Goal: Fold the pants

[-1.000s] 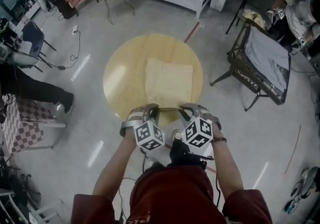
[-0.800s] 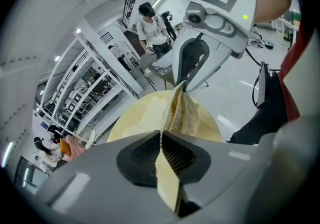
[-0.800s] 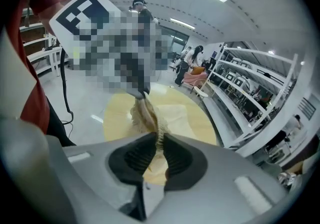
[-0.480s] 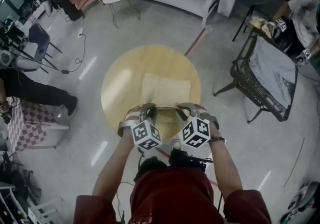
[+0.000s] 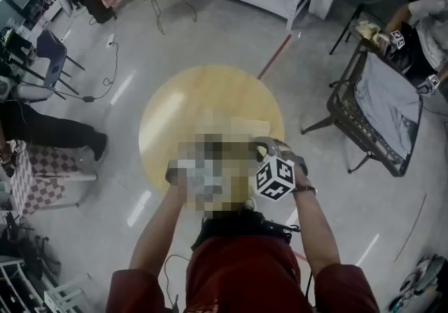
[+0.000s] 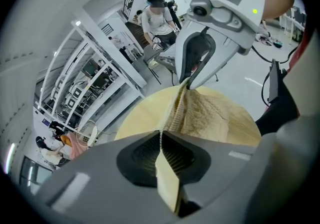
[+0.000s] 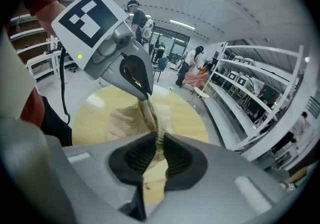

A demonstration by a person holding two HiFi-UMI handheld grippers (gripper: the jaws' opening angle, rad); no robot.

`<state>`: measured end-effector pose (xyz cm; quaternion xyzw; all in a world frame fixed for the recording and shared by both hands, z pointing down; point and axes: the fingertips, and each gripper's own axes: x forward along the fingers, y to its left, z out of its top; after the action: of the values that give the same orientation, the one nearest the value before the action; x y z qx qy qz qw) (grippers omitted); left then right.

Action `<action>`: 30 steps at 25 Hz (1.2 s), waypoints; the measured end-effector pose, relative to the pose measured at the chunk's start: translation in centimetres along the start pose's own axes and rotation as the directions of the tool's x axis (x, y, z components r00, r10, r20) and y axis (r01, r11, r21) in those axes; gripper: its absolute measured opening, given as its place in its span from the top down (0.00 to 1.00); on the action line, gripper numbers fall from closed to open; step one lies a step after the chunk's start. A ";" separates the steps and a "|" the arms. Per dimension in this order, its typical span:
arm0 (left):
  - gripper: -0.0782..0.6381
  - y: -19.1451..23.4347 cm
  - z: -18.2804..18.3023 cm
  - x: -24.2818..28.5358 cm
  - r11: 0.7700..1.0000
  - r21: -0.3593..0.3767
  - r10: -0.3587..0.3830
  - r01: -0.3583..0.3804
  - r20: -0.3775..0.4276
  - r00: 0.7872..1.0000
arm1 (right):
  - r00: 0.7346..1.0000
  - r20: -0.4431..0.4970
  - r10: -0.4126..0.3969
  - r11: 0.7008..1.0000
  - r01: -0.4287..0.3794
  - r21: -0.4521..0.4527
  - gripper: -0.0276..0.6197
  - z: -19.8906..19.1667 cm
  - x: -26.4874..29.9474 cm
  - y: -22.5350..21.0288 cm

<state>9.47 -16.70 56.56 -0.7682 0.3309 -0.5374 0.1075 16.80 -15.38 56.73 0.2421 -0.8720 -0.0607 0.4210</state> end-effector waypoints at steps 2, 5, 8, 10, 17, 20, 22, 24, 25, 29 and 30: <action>0.86 0.5 -0.3 1.5 1.000 0.010 -0.020 0.021 -0.004 1.000 | 1.000 -0.020 0.004 1.000 -0.004 0.016 0.88 -0.3 1.2 -0.6; 0.86 1.0 -0.8 3.8 0.998 0.027 -0.058 0.058 -0.010 0.998 | 0.998 -0.054 0.013 0.999 -0.011 0.043 0.88 -1.0 3.2 -1.3; 0.86 1.4 -1.1 5.8 0.994 0.041 -0.099 0.099 -0.003 0.995 | 0.996 -0.090 0.015 0.997 -0.008 0.076 0.88 -1.7 5.0 -2.2; 0.86 1.5 -1.3 7.0 0.991 0.049 -0.127 0.127 0.002 0.992 | 0.994 -0.111 0.018 0.994 -0.006 0.105 0.88 -2.1 6.0 -2.5; 0.86 2.2 -2.0 11.0 0.979 0.052 -0.199 0.197 0.030 0.980 | 0.985 -0.170 0.021 0.985 0.009 0.172 0.88 -3.6 9.5 -4.0; 0.86 2.4 -2.1 12.6 0.975 0.062 -0.216 0.213 0.029 0.976 | 0.981 -0.191 0.024 0.980 0.014 0.197 0.88 -4.3 10.7 -4.6; 0.85 2.5 -1.7 13.6 0.976 0.057 -0.214 0.212 0.032 0.976 | 0.979 -0.204 0.030 0.978 0.014 0.209 0.88 -5.0 11.2 -5.0; 0.83 2.7 -1.1 14.3 0.979 0.042 -0.203 0.201 0.046 0.978 | 0.975 -0.220 0.025 0.977 0.024 0.214 0.87 -5.8 11.6 -5.5; 0.83 2.8 -1.0 14.6 0.980 0.032 -0.198 0.196 0.052 0.979 | 0.974 -0.226 0.018 0.976 0.032 0.214 0.87 -6.0 11.8 -5.6; 0.77 3.3 -1.3 15.2 0.985 0.007 -0.174 0.174 0.057 0.983 | 0.972 -0.233 -0.025 0.974 0.077 0.215 0.85 -6.4 12.6 -6.1; 0.75 3.5 -1.3 15.3 0.986 0.005 -0.166 0.166 0.058 0.984 | 0.972 -0.232 -0.036 0.972 0.088 0.218 0.84 -6.4 12.6 -6.2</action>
<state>10.06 -28.66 66.81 -0.8084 0.2624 -0.5218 0.0723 17.33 -26.18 67.79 0.3212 -0.8114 0.0541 0.4853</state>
